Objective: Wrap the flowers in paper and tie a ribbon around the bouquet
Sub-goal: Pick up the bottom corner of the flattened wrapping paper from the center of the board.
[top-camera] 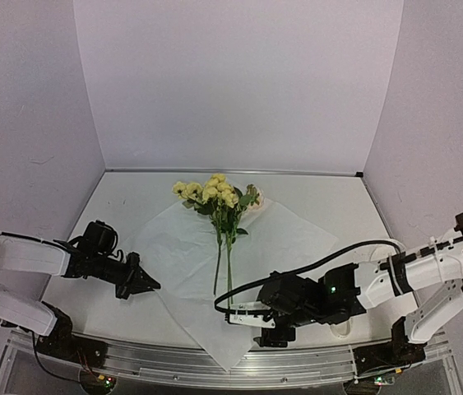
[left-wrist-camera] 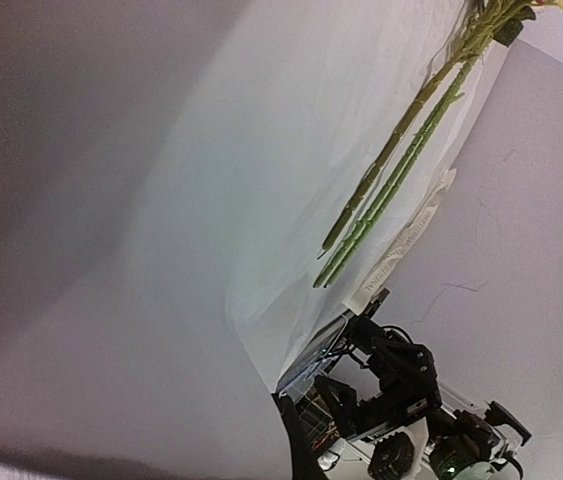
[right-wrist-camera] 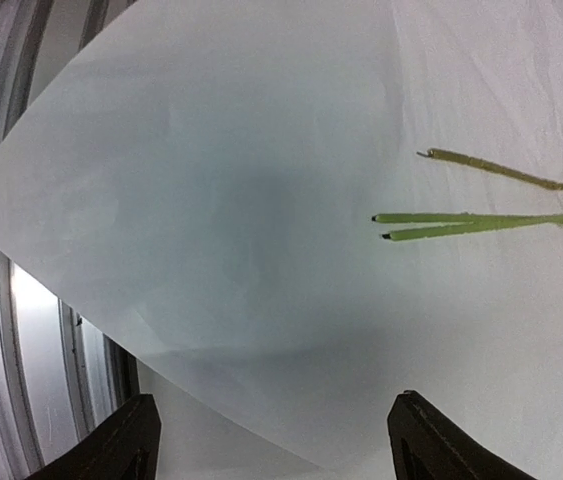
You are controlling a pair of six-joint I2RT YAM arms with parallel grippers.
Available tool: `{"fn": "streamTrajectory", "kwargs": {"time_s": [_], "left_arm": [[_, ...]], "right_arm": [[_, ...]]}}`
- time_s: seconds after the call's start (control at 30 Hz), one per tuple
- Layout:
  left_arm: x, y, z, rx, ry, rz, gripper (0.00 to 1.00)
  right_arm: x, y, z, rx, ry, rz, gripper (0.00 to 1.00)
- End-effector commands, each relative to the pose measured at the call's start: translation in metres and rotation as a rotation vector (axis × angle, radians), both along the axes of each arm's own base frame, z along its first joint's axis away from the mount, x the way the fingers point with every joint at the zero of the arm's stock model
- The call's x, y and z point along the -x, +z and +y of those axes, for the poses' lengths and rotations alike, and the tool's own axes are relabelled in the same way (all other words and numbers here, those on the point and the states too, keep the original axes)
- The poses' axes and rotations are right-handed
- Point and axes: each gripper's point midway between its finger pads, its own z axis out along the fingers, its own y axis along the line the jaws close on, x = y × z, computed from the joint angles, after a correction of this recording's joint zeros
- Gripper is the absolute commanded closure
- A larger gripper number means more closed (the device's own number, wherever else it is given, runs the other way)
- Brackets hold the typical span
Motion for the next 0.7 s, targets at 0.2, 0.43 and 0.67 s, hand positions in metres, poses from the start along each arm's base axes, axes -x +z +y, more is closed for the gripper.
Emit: {"fn": "streamTrajectory", "kwargs": {"time_s": [0.2,0.43,0.67], "left_arm": [[-0.007,0.018,0.000,0.149,0.052,0.058,1.00],[-0.012,0.022,0.001,0.181,0.080,0.082,1.00],[-0.014,0.021,0.003,0.193,0.105,0.106,1.00]], "right_arm": [[0.008,0.009,0.011,-0.021,0.146,-0.249,0.18],[0.016,0.007,0.009,-0.017,0.167,-0.287,0.18],[0.025,0.017,0.015,-0.073,0.112,-0.274,0.18]]}}
